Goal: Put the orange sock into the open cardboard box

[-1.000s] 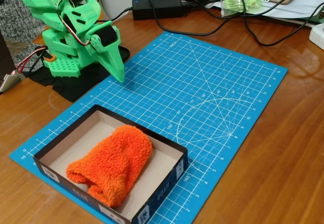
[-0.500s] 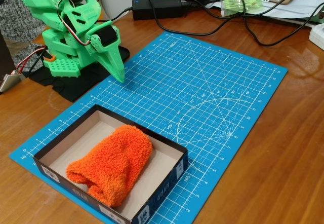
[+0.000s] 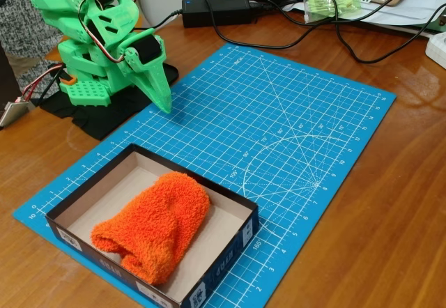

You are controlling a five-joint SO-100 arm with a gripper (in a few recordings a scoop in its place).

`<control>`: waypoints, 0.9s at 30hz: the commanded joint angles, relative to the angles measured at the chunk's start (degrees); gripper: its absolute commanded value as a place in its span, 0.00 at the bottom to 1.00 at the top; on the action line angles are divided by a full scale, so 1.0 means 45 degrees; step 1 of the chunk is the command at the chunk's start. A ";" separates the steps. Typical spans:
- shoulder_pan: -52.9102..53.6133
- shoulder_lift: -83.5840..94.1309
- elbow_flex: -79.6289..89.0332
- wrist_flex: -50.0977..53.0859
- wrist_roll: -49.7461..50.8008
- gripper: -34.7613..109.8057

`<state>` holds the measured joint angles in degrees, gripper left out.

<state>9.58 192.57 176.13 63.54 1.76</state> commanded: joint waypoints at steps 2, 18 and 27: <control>0.0254 0.0254 0.0039 0.0059 0.0137 0.24; 0.0176 0.0254 0.0039 0.0059 0.0098 0.24; 0.0234 0.0254 0.0039 0.0059 0.0137 0.24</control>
<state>9.58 192.57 176.13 63.54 1.76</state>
